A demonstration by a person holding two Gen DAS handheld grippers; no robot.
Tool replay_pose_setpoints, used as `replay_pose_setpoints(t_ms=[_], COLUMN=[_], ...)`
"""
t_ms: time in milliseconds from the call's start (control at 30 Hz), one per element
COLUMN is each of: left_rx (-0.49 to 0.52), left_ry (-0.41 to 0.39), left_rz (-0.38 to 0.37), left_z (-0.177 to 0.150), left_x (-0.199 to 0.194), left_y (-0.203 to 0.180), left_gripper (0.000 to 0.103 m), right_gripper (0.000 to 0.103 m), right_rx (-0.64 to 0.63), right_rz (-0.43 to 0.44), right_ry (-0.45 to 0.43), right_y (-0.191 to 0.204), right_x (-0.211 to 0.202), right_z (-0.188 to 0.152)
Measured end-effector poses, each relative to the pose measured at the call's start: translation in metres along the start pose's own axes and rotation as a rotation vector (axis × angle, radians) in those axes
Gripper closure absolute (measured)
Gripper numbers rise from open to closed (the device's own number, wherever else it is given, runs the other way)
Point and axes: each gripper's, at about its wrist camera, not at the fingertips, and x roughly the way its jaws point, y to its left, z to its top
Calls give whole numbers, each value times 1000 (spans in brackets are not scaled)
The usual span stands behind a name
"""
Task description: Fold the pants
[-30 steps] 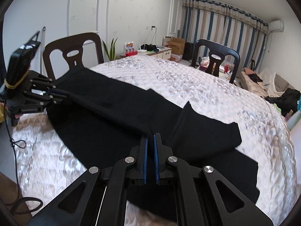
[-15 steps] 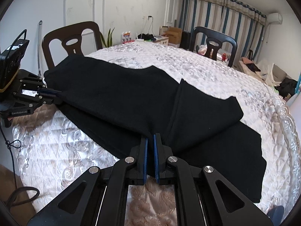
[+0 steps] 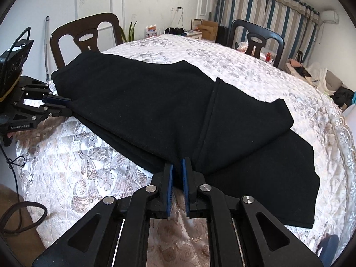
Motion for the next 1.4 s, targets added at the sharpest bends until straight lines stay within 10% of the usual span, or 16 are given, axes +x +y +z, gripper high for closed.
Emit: replay_pose_setpoints(t_ms=[200,367,833,1000,1400], left_rx=[-85,-128,-211,-215,-214], left_ry=[-7,-79,-69,-62,-56], left_rz=[-130,-143,-207,-217,-279], left_z=[0,17,40,41,54], left_x=[-18,-30,9,11,23], left_y=[10,20,25,25,8], left_gripper=[81,63,56,56,52], right_gripper=[88,54,54,93,99], right_rx=[34,143,197,285,595], right_rz=[7,-111,-193,-202,-254], right_ry=[-69,-130,85,62,-95], right_y=[-10,-34,-48,-67,-100], right_x=[-28,-20,79,62,-30], right_z=[5,26,75,65,-7])
